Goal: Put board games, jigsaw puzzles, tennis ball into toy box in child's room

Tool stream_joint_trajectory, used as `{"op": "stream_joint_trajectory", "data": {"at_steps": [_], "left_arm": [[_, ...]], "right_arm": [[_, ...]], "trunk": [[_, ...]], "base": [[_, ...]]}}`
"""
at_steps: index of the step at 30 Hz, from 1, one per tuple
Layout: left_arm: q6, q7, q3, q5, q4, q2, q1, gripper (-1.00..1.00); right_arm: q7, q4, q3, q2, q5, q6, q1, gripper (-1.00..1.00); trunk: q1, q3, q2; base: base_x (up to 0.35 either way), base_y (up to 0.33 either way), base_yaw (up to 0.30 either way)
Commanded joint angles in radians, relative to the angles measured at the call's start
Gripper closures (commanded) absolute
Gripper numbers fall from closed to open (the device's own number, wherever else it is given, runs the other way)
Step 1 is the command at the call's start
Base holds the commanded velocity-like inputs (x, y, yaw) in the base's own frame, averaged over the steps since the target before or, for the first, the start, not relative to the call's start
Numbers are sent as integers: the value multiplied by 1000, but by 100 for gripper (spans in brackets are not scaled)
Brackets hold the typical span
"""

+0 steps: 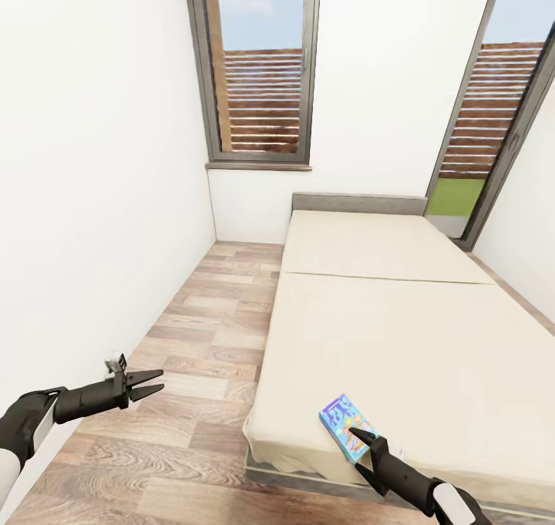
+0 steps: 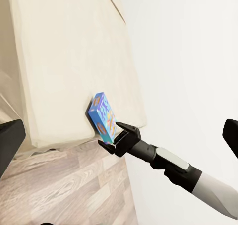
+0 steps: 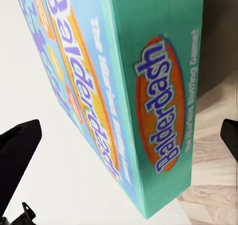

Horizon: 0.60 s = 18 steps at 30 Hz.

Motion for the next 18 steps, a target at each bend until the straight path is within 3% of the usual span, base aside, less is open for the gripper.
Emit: {"op": "stream_joint_trajectory", "data": {"at_steps": [1, 9, 18], "left_arm": [[11, -4, 1, -1, 0, 0, -1, -100], [11, -4, 2, -1, 0, 0, -1, -100], [16, -4, 1, -1, 0, 0, 0, -100]], "right_arm": [[4, 0, -8, 1, -9, 7, -1, 100], [6, 0, -8, 1, -10, 7, -1, 100], [8, 0, -8, 3, -10, 7, -1, 100]], "trunk": [[0, -1, 0], [0, -1, 0], [-35, 27, 63]], "base": [[15, 0, 0], [4, 0, 0], [0, 0, 0]]}}
